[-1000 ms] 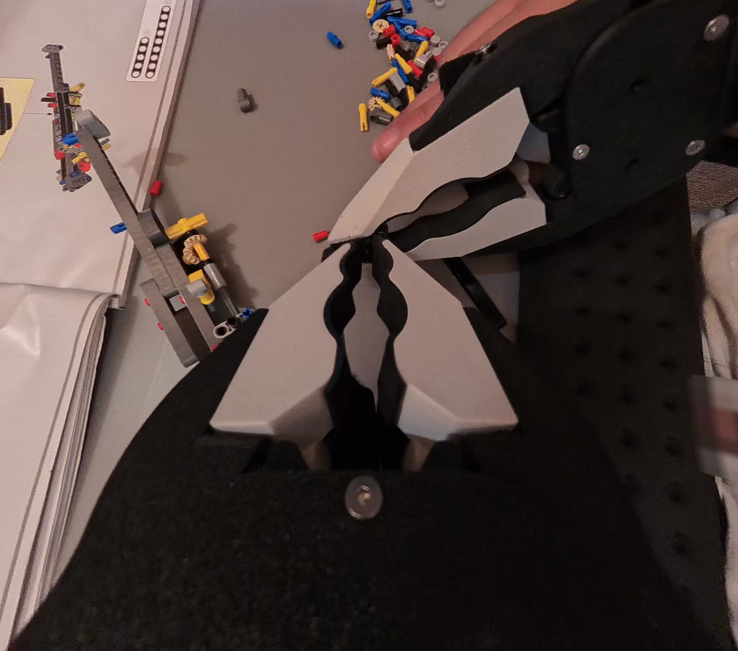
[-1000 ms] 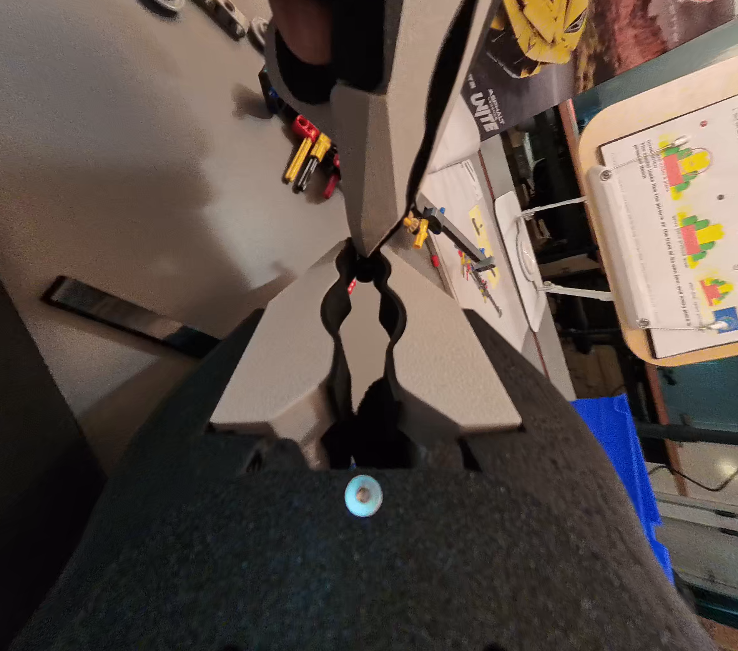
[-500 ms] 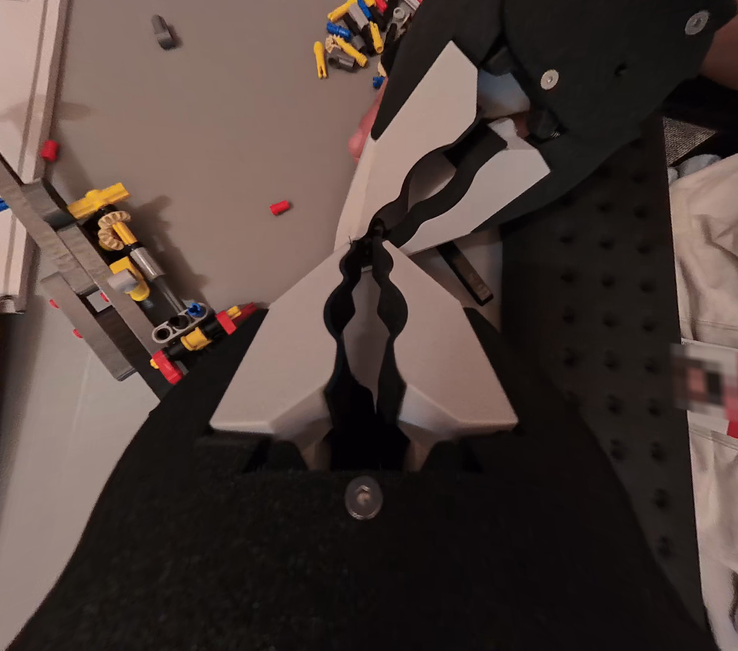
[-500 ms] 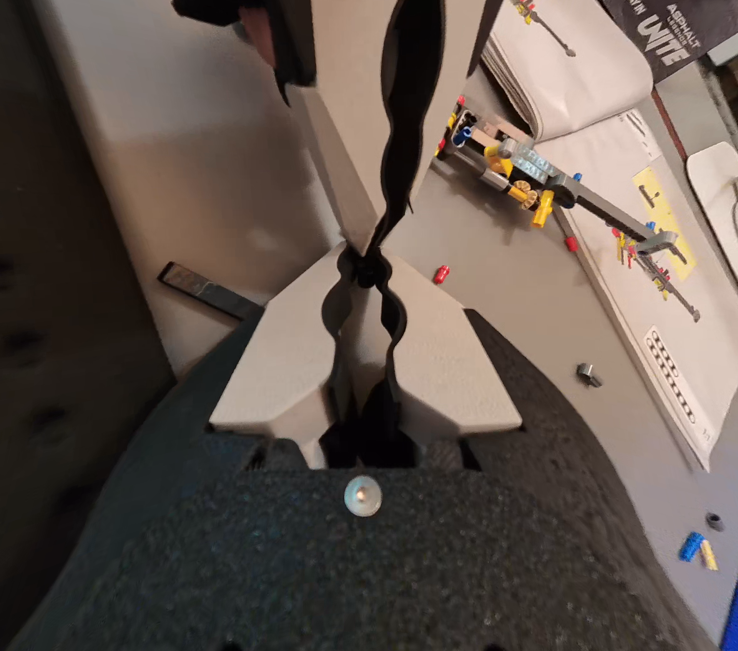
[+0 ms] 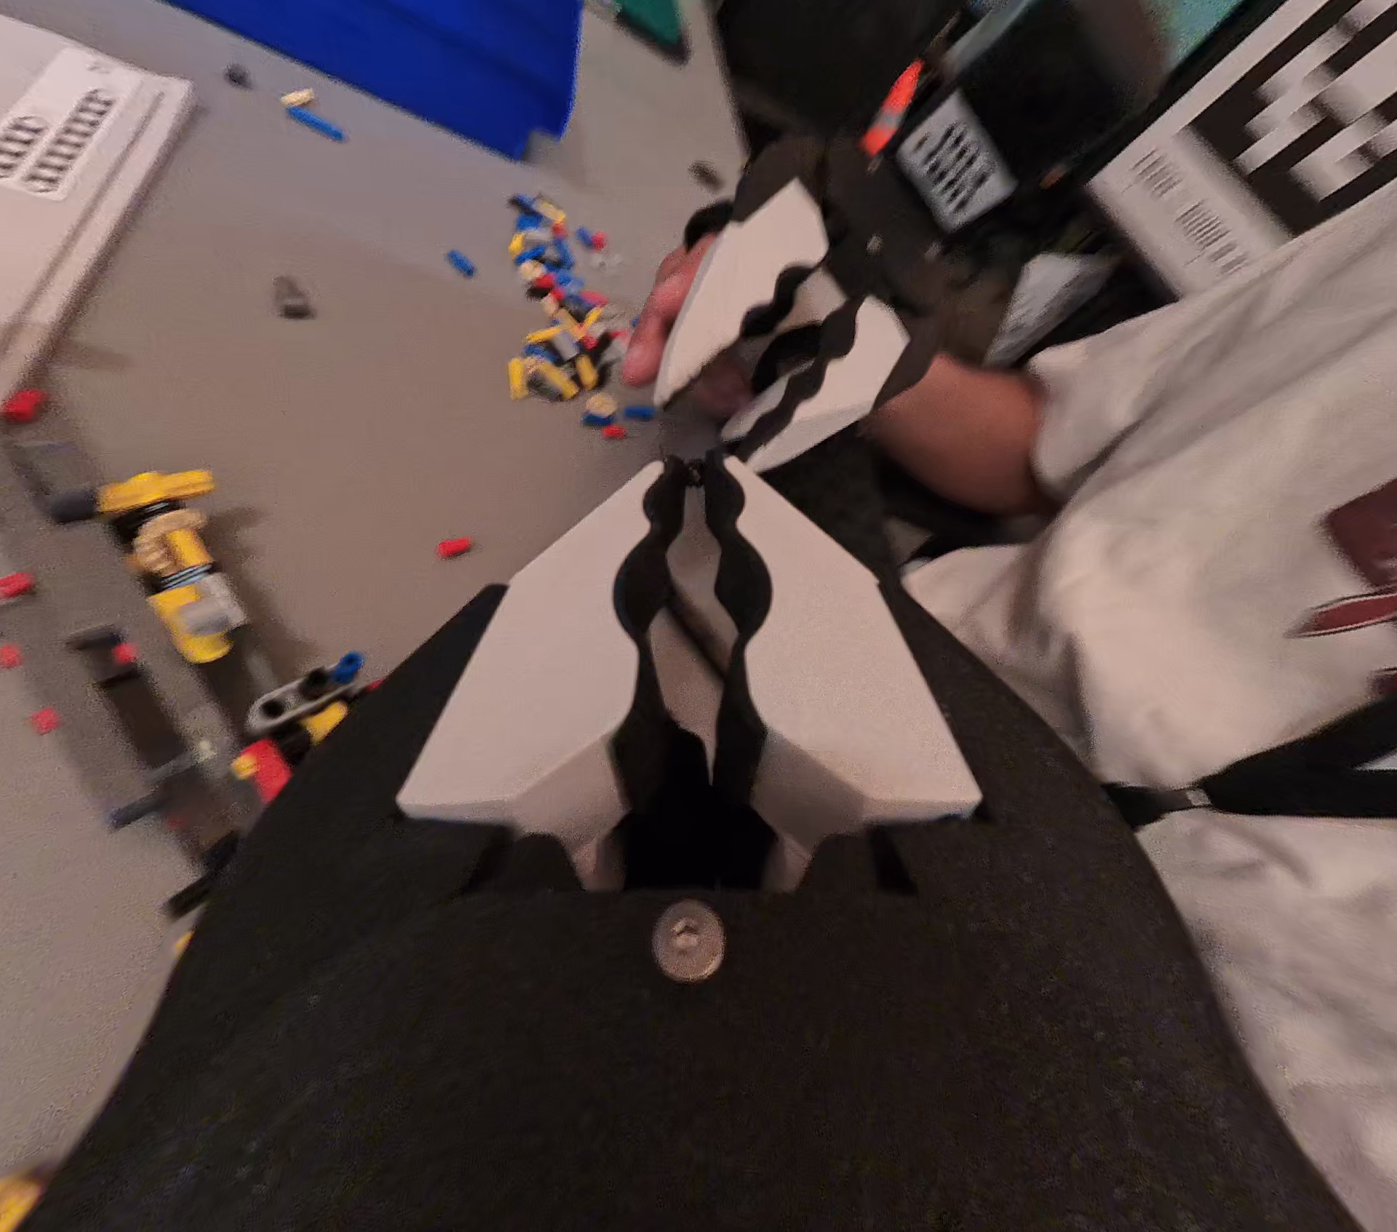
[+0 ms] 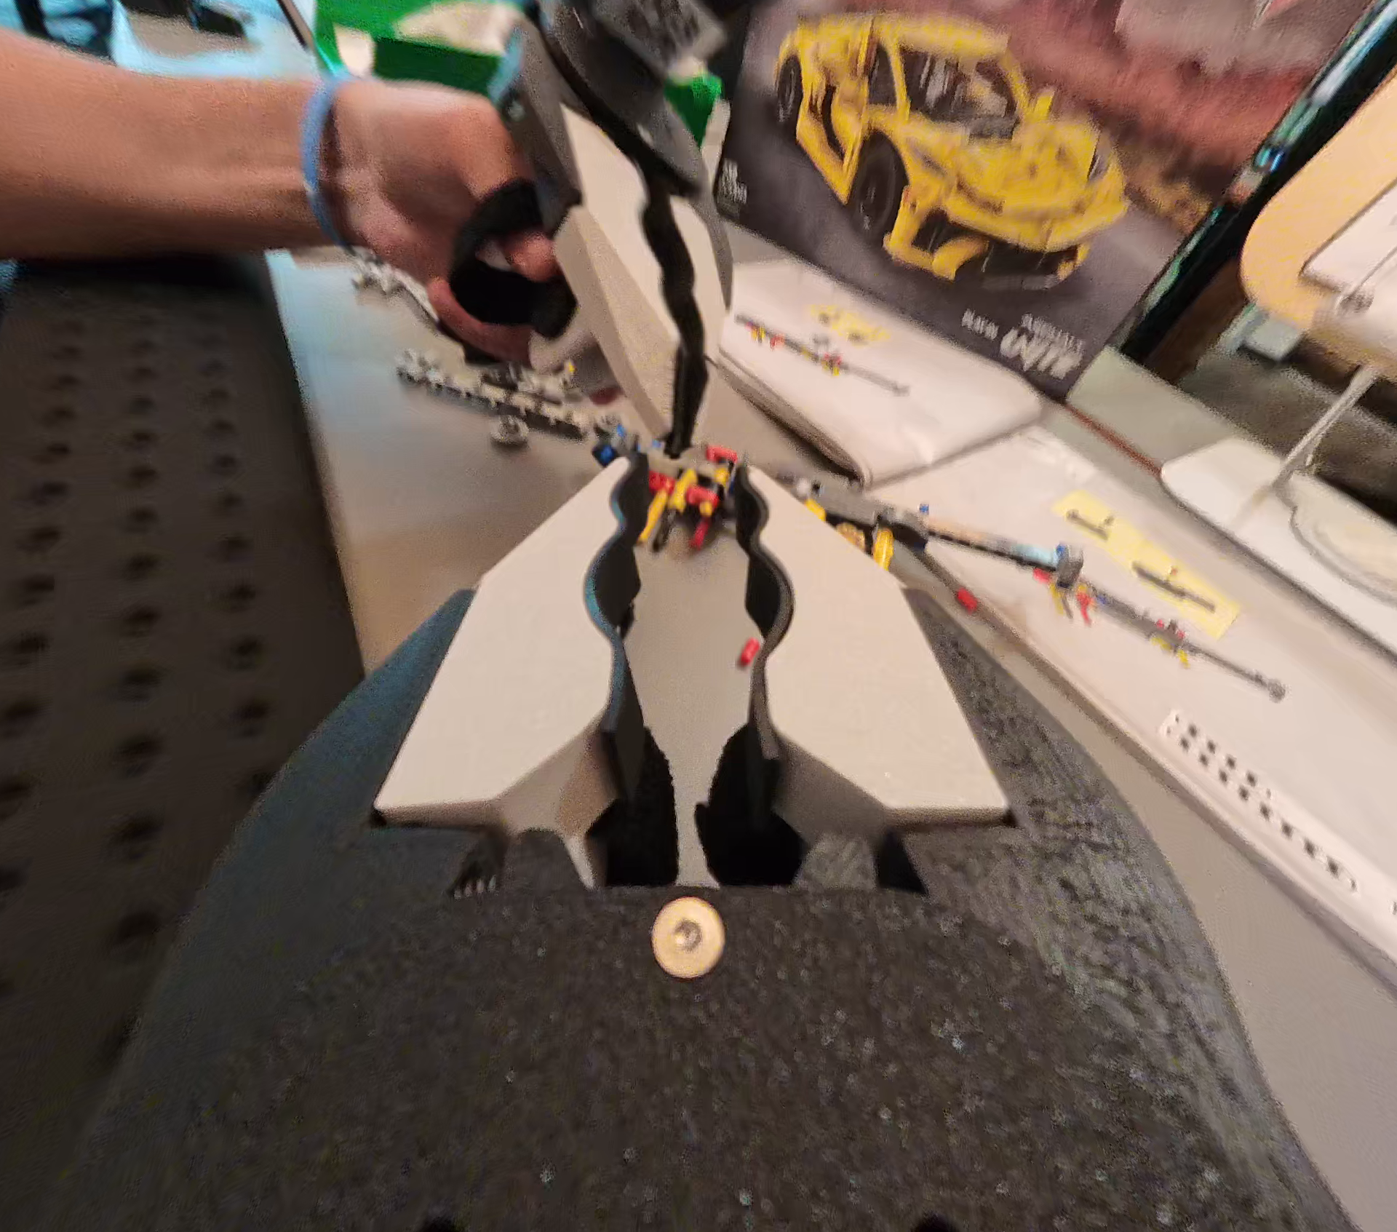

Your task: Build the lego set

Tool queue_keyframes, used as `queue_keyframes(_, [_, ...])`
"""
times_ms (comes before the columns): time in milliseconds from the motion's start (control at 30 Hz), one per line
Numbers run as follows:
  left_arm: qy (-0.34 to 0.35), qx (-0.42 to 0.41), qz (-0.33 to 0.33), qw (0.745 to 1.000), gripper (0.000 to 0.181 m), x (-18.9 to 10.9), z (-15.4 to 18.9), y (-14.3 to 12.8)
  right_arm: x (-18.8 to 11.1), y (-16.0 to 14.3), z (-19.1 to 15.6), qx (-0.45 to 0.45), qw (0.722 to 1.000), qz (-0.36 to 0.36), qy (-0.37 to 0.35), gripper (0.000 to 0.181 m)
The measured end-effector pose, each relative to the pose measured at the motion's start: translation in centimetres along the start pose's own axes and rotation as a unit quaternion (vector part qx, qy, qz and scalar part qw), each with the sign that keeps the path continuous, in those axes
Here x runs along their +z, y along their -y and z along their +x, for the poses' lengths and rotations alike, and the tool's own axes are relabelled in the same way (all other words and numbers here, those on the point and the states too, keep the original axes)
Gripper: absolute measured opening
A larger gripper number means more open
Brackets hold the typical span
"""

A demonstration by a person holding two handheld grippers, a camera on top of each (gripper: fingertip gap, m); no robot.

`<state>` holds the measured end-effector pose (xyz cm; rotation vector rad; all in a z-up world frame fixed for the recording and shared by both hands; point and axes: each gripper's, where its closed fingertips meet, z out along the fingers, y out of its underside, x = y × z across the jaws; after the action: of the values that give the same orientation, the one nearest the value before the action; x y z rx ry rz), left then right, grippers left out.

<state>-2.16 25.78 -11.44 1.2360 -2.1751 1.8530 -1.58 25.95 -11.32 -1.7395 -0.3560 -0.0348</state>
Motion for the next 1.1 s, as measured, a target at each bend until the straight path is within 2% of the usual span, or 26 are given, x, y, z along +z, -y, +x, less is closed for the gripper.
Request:
queue_keyframes(100, [-0.087, -0.061, 0.055, 0.993, 0.003, -0.3, 1.8, 1.5, -0.2, 1.6, -0.6, -0.026, 0.999, 0.039, -0.007, 0.021])
queue_keyframes(200, [-0.142, -0.101, 0.071, 0.982, 0.003, -0.1, 3.0, 1.9, -0.3, 2.3, -1.0, -0.067, 0.996, 0.049, -0.017, 0.016])
queue_keyframes(300, [-0.156, -0.114, 0.067, 0.979, 0.003, 0.3, 3.3, 1.7, -0.6, 2.9, -0.8, -0.102, 0.992, 0.057, -0.044, 0.013])
queue_keyframes(467, [-0.199, -0.16, 0.076, 0.964, 0.003, 0.2, 3.9, 1.9, -0.8, 3.1, -1.2, -0.141, 0.987, 0.059, -0.049, 0.006])
queue_keyframes(533, [-0.203, -0.182, 0.083, 0.958, 0.003, 0.3, 3.7, 2.1, -0.8, 3.0, -0.9, -0.149, 0.986, 0.053, -0.061, 0.006])
queue_keyframes(633, [-0.176, -0.177, 0.086, 0.965, 0.003, 0.4, 3.0, 2.0, -0.6, 2.8, -0.4, -0.181, 0.978, 0.047, -0.094, 0.006])
queue_keyframes(733, [-0.185, -0.181, 0.083, 0.962, 0.003, 0.2, 3.2, 2.0, -0.5, 3.2, -0.6, -0.192, 0.975, 0.056, -0.101, 0.007])
queue_keyframes(1100, [-0.211, -0.188, 0.088, 0.955, 0.005, 0.3, 3.9, 2.2, -0.9, 3.6, -1.0, -0.13, 0.986, 0.092, -0.053, 0.004])
